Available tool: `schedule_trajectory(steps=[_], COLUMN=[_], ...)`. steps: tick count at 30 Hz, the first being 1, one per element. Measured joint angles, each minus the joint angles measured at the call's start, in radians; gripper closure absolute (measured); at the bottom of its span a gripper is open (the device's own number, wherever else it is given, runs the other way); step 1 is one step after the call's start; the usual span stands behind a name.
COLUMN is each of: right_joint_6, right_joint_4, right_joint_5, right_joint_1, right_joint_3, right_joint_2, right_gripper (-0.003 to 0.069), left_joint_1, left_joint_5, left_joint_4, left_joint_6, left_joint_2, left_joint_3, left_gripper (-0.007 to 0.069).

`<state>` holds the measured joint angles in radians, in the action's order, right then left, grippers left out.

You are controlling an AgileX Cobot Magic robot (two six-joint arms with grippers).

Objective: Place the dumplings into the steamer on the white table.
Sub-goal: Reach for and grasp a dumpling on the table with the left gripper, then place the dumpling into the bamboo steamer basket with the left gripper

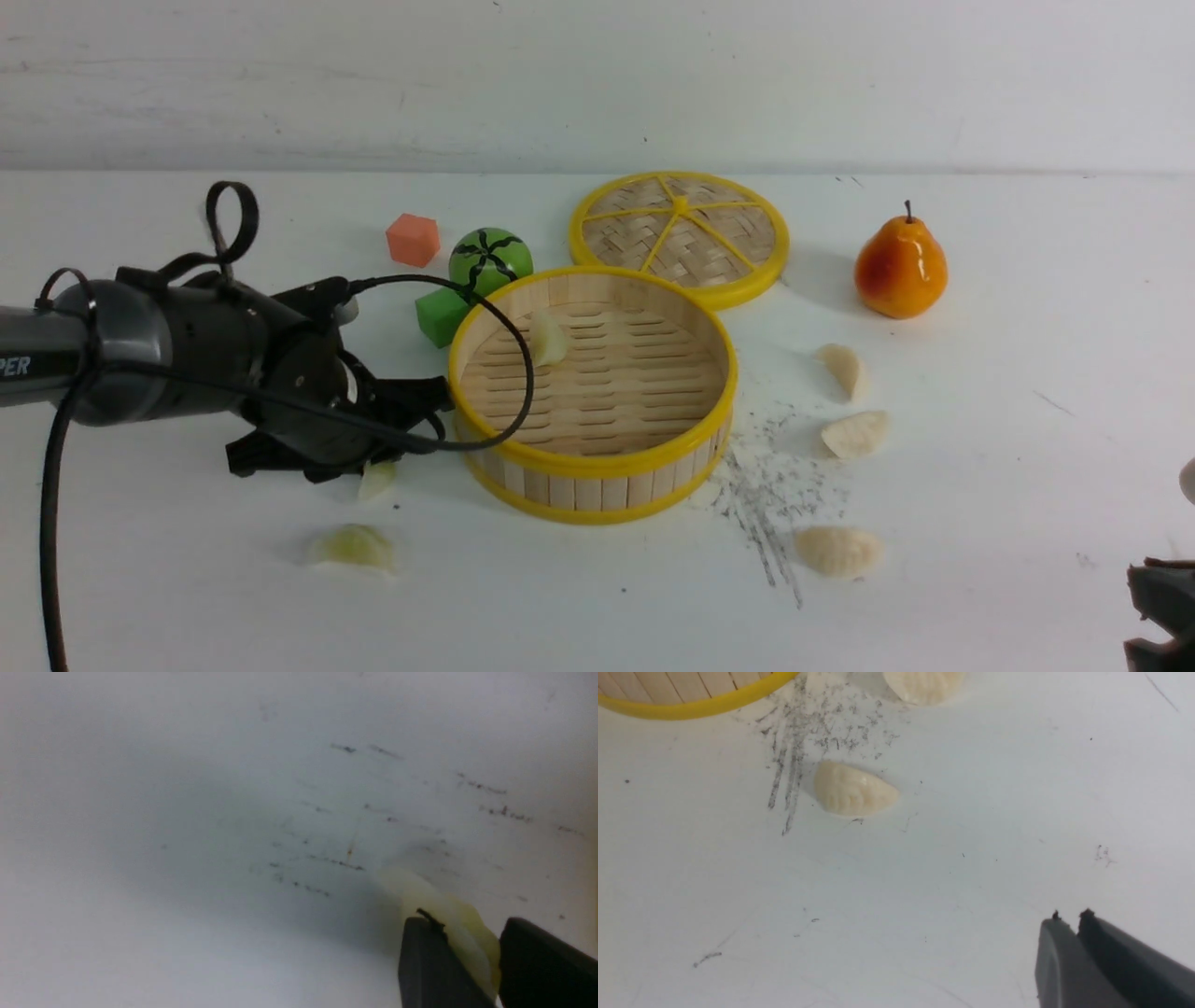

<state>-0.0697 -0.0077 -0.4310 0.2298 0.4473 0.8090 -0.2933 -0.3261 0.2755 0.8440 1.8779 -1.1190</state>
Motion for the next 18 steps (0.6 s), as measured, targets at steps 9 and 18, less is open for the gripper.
schedule_trajectory(steps=[9,18], right_joint_6=[0.000,0.000], right_joint_4=[0.001,0.001], right_joint_5=[0.004,0.008], right_joint_1=[0.000,0.000], right_joint_3=[0.000,0.000], right_joint_2=[0.000,0.000], right_gripper=[0.0602,0.0596], left_joint_1=[-0.067,-0.166], left_joint_5=[-0.196,-0.161], left_joint_4=[-0.069,-0.156], left_joint_6=[-0.181,-0.240], left_joint_2=[-0.083,0.089], left_joint_3=[-0.289,-0.358], left_gripper=[0.0440,0.0440])
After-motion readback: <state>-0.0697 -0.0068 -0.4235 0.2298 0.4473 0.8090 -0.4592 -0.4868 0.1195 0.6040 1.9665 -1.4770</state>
